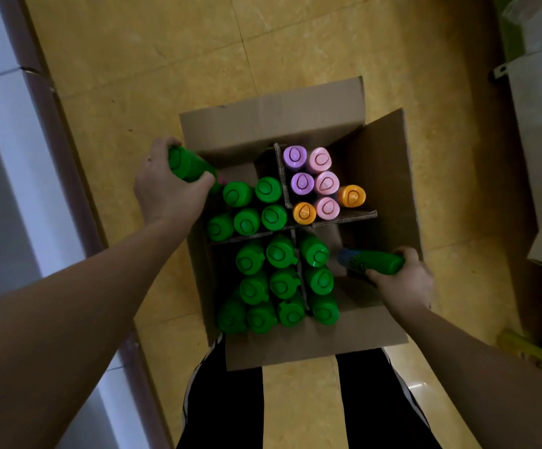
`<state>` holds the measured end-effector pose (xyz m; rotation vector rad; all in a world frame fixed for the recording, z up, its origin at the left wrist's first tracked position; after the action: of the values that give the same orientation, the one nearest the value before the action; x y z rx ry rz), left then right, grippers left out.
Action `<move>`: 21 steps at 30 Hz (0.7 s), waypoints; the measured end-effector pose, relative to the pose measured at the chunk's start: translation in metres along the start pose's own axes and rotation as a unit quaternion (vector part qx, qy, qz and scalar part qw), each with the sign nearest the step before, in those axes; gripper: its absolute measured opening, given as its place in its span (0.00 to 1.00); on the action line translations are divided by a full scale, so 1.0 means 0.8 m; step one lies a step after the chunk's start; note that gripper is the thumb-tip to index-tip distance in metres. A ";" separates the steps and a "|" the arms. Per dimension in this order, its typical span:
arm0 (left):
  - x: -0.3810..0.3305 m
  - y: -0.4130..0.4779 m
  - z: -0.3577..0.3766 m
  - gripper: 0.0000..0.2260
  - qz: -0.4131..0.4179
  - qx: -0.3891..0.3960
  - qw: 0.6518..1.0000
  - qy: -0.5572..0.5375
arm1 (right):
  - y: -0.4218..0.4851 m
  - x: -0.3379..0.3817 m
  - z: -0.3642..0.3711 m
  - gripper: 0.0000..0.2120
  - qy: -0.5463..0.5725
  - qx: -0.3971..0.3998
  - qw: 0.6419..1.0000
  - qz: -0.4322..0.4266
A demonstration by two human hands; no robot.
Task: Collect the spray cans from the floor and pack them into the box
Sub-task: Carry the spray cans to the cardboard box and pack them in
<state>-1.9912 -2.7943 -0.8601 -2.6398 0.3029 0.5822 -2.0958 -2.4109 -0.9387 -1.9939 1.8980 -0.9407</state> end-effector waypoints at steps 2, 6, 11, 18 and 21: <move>0.012 -0.003 0.008 0.27 0.002 0.010 1.000 0.013 | 0.000 -0.004 0.009 0.32 0.007 -0.001 1.000 -0.003; 0.033 0.002 0.032 0.26 0.010 0.071 0.995 0.075 | 0.001 -0.012 0.028 0.32 0.019 0.008 1.000 -0.015; 0.059 0.010 0.065 0.30 0.009 0.159 0.964 0.215 | 0.003 -0.023 0.052 0.33 0.035 0.021 0.999 -0.020; 0.067 0.032 0.095 0.31 0.024 0.177 0.941 0.286 | 0.010 -0.022 0.069 0.31 0.069 0.003 0.997 -0.028; 0.068 0.040 0.107 0.31 0.030 0.200 0.929 0.310 | 0.023 -0.011 0.071 0.31 0.076 0.010 0.996 -0.045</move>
<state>-1.9826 -2.7914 -0.9661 -2.3411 0.6128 -0.2996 -2.0766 -2.4197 -0.9955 -2.0640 1.8793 -1.1607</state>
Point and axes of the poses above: each hand's wrist, its own y-axis towards the middle knuckle, its own z-axis out of the palm, x = y × z, the point moved 3 cm from there along y, towards the middle knuckle, and after that the axes turned 12 degrees about -z, right-handed, at the moved point
